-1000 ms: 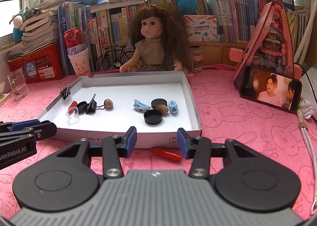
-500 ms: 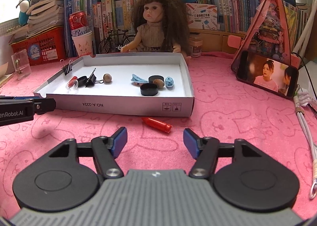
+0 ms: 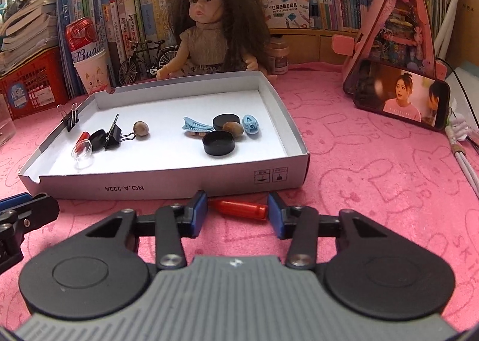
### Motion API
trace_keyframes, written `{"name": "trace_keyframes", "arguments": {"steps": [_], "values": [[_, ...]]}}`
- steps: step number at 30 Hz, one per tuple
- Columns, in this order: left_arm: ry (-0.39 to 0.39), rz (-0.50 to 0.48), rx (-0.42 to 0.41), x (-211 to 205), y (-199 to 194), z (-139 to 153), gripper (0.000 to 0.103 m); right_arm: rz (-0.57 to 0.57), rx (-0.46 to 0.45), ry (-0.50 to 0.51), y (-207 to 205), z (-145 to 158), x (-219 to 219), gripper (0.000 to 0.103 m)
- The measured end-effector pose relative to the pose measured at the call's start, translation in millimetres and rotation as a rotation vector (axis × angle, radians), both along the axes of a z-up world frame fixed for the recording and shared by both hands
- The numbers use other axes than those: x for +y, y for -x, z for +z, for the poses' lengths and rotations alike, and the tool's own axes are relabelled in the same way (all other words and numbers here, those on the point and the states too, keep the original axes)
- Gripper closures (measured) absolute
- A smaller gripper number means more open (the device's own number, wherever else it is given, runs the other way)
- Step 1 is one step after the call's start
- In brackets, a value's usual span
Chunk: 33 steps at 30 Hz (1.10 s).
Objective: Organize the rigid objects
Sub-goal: 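Carry the black lid and red tube in both tools into the tray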
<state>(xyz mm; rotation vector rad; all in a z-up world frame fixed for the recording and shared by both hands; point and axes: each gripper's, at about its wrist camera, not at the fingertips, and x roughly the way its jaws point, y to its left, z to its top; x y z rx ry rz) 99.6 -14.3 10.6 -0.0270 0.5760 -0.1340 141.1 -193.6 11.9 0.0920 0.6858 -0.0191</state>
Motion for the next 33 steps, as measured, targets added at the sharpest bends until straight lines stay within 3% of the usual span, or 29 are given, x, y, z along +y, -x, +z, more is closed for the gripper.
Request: {"name": "trace_keyframes", "arguments": {"steps": [6,11,24,33], "values": [[0.004,0.004,0.008,2.3,0.6,-3.1,0.073,0.170,-0.010,-0.034,7.7,2.2,-6.6,0.055],[0.002,0.006,0.004,2.6,0.9,-2.8,0.073,0.245,-0.032,-0.031,12.9,5.1,-6.5,0.054],[-0.002,0.017,-0.038,3.5,-8.8,12.5,0.073,0.254,-0.094,0.008,10.2,24.5,-8.3,0.054],[0.018,0.013,-0.086,1.2,-31.8,24.1,0.073,0.208,-0.079,-0.021,-7.7,30.5,-10.9,0.054]]}}
